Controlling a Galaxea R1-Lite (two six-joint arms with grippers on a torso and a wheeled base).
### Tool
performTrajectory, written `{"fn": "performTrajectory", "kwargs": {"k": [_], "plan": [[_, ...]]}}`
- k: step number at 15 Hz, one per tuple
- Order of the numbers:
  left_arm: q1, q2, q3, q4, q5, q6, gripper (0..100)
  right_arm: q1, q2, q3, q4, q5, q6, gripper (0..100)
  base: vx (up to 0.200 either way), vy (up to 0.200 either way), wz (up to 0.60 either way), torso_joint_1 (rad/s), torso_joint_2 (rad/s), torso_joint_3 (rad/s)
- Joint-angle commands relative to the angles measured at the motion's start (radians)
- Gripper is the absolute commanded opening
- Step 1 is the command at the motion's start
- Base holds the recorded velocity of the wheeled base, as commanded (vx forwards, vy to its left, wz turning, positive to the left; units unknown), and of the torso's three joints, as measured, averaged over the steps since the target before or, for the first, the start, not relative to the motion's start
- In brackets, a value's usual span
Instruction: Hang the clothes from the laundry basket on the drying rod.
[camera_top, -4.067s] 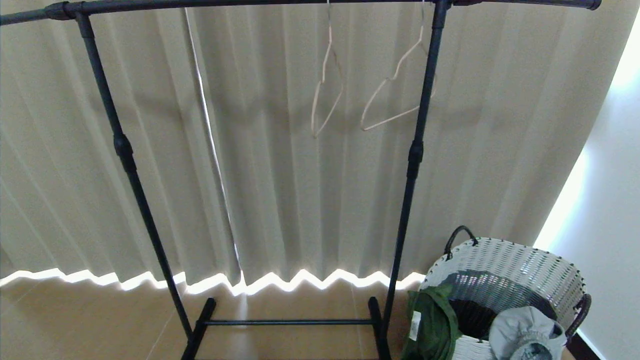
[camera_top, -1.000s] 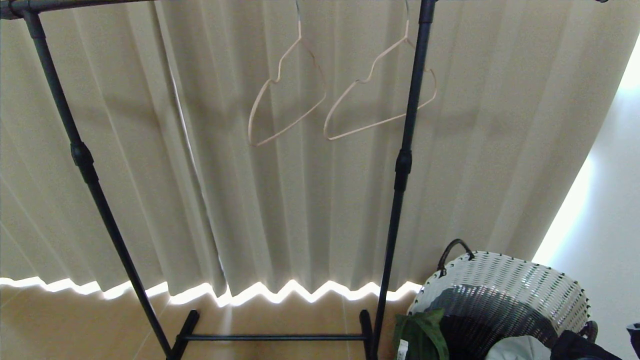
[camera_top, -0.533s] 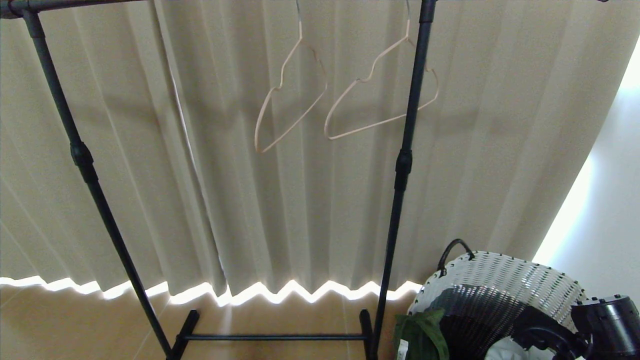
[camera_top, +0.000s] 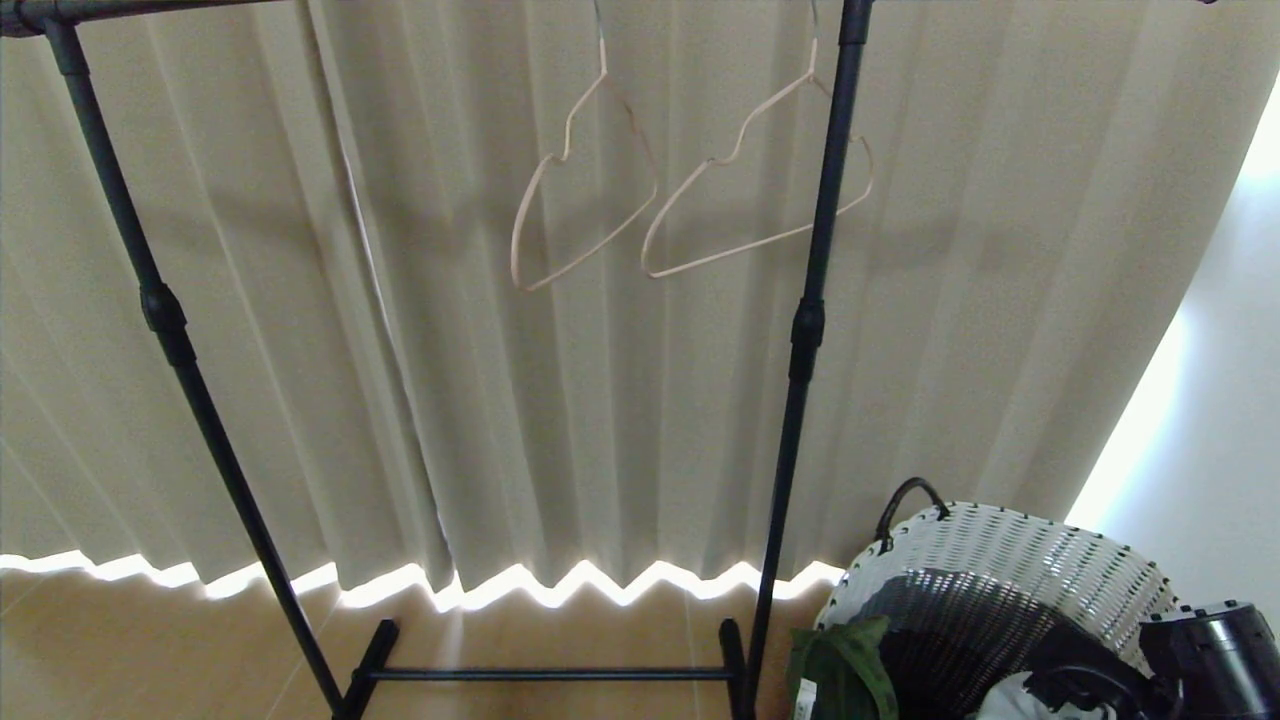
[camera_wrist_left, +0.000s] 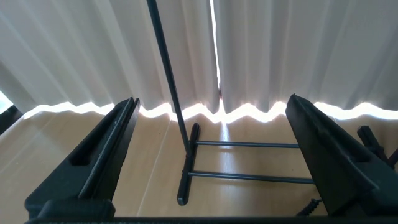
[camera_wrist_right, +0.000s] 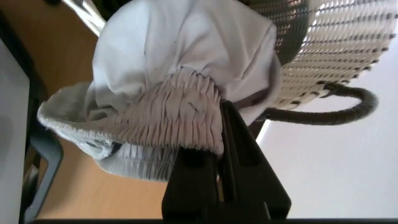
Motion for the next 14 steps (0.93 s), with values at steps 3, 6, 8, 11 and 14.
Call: {"fn": "performTrajectory", "kwargs": {"k": [3,6,8,11,14], "plan": [[0.000,0.000,0.000,-0.001,0.000,0.000,100,-0.003,-0.398,-0.001,0.027,0.008,0.000,0,0.000,0.000,0.00,0.000,0.00,0.000],[0.000,0.000,0.000,-0.001,0.000,-0.002,100,-0.008,-0.564,-0.033,0.030,0.024,0.028,0,0.000,0.000,0.00,0.000,0.00,0.000],[0.000,0.000,0.000,-0.001,0.000,-0.002,100,-0.008,-0.643,-0.062,0.033,0.025,0.034,0,0.000,0.000,0.00,0.000,0.00,0.000],[0.000,0.000,0.000,-0.001,0.001,-0.002,100,-0.008,-0.686,-0.082,0.041,0.024,0.077,0,0.000,0.000,0.00,0.000,0.00,0.000],[0.000,0.000,0.000,-0.001,0.001,-0.002,100,-0.008,-0.691,-0.076,0.042,0.024,0.077,0,-0.067,0.000,0.00,-0.001,0.00,-0.002]]}}
